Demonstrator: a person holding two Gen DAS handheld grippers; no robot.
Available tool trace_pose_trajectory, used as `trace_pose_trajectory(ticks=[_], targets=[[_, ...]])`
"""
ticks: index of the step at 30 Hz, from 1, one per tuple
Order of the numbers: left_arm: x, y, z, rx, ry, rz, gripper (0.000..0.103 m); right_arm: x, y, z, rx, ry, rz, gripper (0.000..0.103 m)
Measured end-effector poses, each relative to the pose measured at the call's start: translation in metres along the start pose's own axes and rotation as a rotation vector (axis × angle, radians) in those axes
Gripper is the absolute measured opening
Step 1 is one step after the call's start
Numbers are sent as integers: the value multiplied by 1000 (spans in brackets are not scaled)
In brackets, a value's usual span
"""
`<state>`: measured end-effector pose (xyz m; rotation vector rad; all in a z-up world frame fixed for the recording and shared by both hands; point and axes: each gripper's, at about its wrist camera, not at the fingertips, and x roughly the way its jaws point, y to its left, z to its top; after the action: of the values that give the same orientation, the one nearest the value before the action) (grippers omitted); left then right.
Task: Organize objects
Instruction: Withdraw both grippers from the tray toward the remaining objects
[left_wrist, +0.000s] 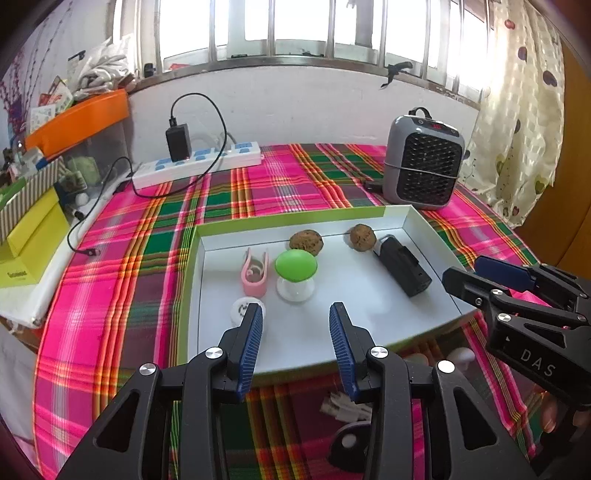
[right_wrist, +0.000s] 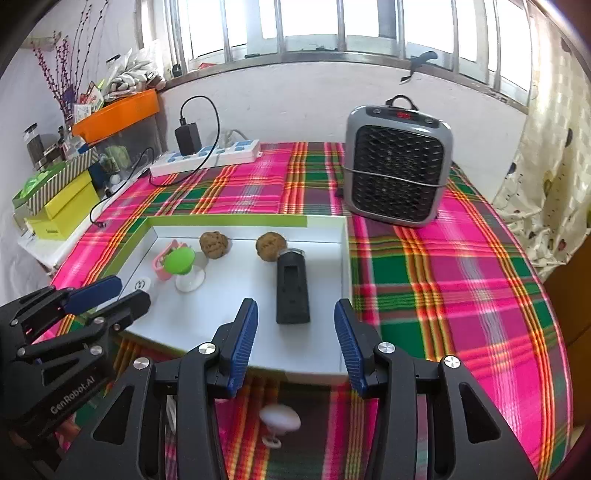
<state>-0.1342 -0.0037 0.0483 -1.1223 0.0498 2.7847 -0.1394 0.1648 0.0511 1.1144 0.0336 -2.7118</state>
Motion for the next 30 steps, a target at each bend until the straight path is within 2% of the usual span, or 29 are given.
trace_pose_trajectory(ticks=[7,19,25,30], targets=[[-19,-6,-9,21,-44,42,36,-15,-3,-11,9,-21,-4,45],[-35,-1,-31,-8,-27,-6,36,-31,-8,-34,6,-30,-23,46],[-34,5,-45,-51,21,-44,36,-36,-15,-46,20,-28,-21,51],[-35,-3,-54,-39,44,-59,41,-37,-17,-52,26,-22,-11,52]])
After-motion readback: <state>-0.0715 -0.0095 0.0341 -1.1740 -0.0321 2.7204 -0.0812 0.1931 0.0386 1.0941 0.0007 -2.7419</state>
